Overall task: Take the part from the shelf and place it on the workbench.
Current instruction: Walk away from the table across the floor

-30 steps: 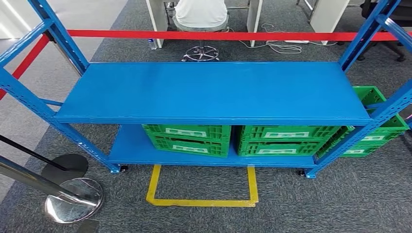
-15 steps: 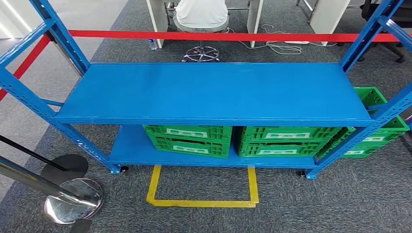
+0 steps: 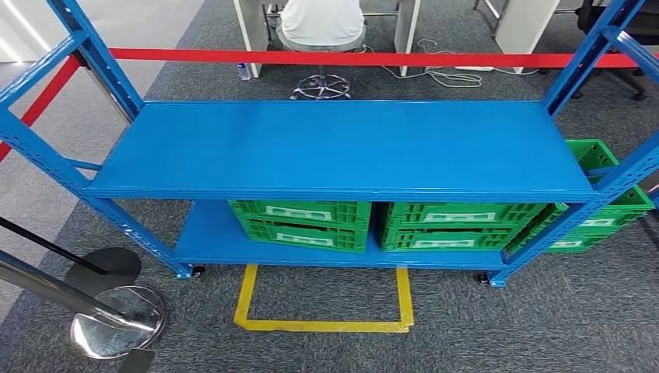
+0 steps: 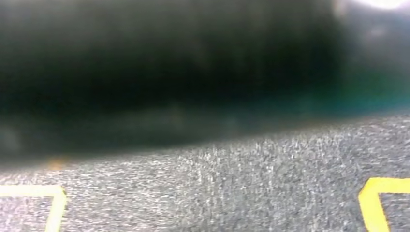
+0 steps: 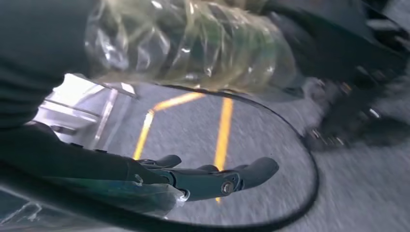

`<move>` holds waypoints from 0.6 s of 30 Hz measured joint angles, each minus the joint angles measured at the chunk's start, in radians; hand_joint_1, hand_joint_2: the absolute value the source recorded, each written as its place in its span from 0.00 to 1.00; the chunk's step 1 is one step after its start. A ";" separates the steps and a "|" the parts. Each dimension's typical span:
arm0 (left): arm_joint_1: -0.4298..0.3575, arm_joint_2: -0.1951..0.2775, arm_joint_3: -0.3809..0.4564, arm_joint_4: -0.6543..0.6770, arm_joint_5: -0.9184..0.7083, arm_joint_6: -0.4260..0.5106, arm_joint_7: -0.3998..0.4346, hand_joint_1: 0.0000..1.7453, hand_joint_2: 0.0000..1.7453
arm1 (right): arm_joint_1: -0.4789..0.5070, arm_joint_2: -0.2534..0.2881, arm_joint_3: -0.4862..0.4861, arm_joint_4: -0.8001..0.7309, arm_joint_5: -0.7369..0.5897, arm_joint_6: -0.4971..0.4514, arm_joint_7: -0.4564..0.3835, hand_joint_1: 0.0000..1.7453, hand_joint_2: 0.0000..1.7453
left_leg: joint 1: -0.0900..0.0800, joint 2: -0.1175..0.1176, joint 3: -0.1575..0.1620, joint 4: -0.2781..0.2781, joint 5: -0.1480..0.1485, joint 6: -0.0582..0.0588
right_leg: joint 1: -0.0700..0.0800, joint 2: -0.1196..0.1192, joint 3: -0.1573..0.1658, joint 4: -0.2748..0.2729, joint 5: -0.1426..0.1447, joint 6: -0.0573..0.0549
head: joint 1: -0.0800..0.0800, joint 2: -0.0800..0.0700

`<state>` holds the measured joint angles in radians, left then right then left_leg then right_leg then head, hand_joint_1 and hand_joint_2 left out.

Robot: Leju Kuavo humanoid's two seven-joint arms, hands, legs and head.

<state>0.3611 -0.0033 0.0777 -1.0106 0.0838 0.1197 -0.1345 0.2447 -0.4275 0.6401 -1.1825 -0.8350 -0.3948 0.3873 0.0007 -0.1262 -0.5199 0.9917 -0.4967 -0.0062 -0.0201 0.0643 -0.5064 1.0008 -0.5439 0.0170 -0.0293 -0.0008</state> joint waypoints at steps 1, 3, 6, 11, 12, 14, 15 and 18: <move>-0.004 -0.001 0.000 0.011 -0.002 -0.004 0.004 0.00 0.00 | -0.001 0.007 -0.017 0.013 0.025 0.009 0.000 0.00 1.00 | 0.000 0.000 0.000 0.000 0.000 0.000 | 0.000 0.000 0.000 0.000 0.000 0.000 | 0.000 0.000; -0.012 -0.002 0.000 0.034 -0.007 -0.011 0.011 0.00 0.00 | -0.004 0.022 -0.047 0.042 0.070 0.030 0.000 0.00 1.00 | 0.000 0.000 0.001 0.000 0.000 0.000 | 0.000 0.000 0.000 0.000 0.000 0.000 | 0.000 0.000; -0.027 -0.003 -0.001 0.076 -0.016 -0.019 0.022 0.00 0.00 | -0.012 0.052 -0.094 0.093 0.137 0.062 0.000 0.00 1.00 | 0.000 0.000 0.001 0.000 0.000 0.001 | 0.000 0.000 0.000 0.000 0.000 0.000 | 0.000 0.000; -0.051 -0.007 -0.002 0.145 -0.023 -0.033 0.038 0.00 0.00 | -0.024 0.099 -0.169 0.179 0.241 0.112 0.000 0.00 0.00 | 0.000 0.000 0.001 0.000 -0.001 0.001 | 0.000 0.000 0.000 0.000 0.000 0.000 | 0.000 0.000; -0.056 -0.007 -0.002 0.160 -0.026 -0.037 0.041 0.00 0.00 | -0.027 0.109 -0.185 0.197 0.263 0.122 0.000 0.00 0.00 | 0.000 0.000 0.001 0.000 -0.001 0.001 | 0.000 0.000 0.000 0.000 0.000 0.000 | 0.000 0.000; -0.067 -0.008 -0.004 0.190 -0.031 -0.044 0.048 0.00 0.00 | -0.033 0.130 -0.215 0.235 0.306 0.142 0.000 0.00 0.00 | 0.000 0.000 0.001 0.000 -0.001 0.001 | 0.000 0.000 0.000 0.000 0.000 0.000 | 0.000 0.000; -0.072 -0.008 -0.004 0.205 -0.034 -0.047 0.051 0.00 0.00 | -0.036 0.141 -0.231 0.254 0.328 0.153 0.000 0.00 0.00 | 0.000 0.000 0.001 0.000 -0.001 0.001 | 0.000 0.000 0.000 0.000 0.000 0.001 | 0.000 0.000; -0.087 -0.009 -0.009 0.250 -0.037 -0.054 0.061 0.00 0.00 | -0.044 0.173 -0.277 0.312 0.391 0.182 0.000 0.00 0.00 | 0.000 0.000 0.001 0.000 -0.001 0.001 | 0.000 0.000 0.000 0.000 0.000 0.001 | 0.000 0.000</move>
<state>0.2737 -0.0125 0.0684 -0.7602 0.0466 0.0658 -0.0734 0.2008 -0.2543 0.3634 -0.8708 -0.4445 -0.2125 0.3872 0.0005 -0.1258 -0.5191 0.9918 -0.4975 -0.0051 -0.0202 0.0647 -0.5063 1.0005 -0.5444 0.0176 -0.0293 -0.0008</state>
